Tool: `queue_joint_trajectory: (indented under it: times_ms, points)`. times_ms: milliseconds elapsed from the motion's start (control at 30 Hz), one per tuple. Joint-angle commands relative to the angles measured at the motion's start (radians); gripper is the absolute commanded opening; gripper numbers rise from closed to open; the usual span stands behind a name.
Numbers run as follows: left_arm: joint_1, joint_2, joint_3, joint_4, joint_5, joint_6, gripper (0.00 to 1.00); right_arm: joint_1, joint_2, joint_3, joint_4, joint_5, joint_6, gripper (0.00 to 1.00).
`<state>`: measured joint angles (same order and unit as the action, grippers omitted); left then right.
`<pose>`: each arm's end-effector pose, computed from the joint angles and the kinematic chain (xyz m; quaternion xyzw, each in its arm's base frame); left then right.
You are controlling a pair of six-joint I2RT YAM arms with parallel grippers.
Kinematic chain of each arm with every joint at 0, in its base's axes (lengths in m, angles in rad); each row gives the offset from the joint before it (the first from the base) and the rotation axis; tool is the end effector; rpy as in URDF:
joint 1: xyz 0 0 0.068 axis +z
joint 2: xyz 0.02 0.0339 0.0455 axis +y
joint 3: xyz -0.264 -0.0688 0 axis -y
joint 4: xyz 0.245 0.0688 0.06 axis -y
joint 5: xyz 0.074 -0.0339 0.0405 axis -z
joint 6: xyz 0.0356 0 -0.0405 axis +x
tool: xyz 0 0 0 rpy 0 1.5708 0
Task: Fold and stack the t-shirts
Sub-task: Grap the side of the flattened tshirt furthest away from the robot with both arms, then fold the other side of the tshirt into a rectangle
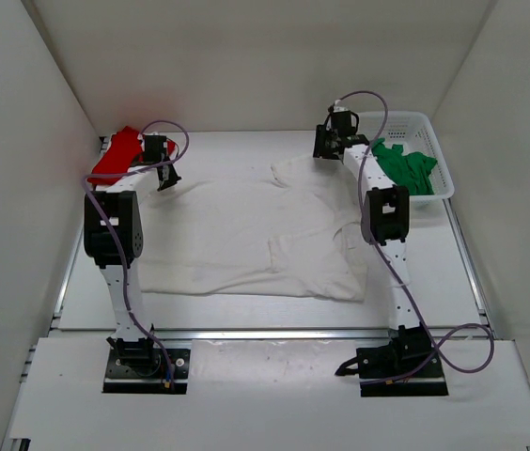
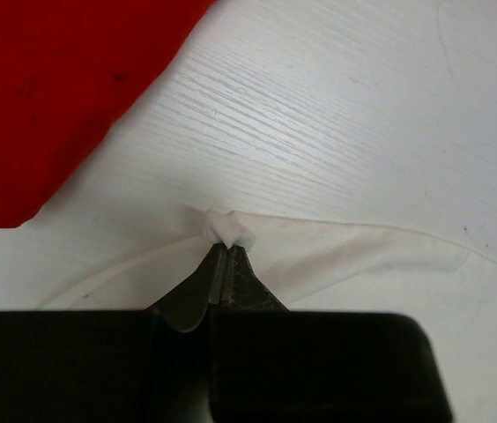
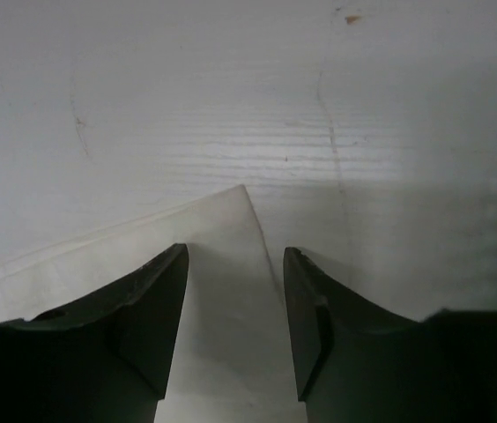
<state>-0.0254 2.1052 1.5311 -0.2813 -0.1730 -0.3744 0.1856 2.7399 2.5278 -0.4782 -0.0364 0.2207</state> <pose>0.4643 -0.0057 0.1757 -0.1918 0.9138 0.0100 0.3579 0.5891 0.1119 0.1540 0.0081 0.9045 0.1021 0.4140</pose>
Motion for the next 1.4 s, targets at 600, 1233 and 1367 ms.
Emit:
queue_joint_trajectory:
  times_ms: [600,1233,1367]
  points:
    - [-0.007,-0.094,-0.025,0.042,0.041,-0.032,0.0,-0.058,-0.011,0.093,-0.006,-0.241,0.115,0.0]
    - [0.093,-0.292,-0.207,0.117,0.173,-0.087,0.0,0.021,-0.44,-0.001,-0.554,-0.164,-0.103,0.0]
    - [0.12,-0.309,-0.242,0.113,0.185,-0.096,0.0,0.068,-0.662,-0.461,-0.332,-0.148,-0.09,0.0]
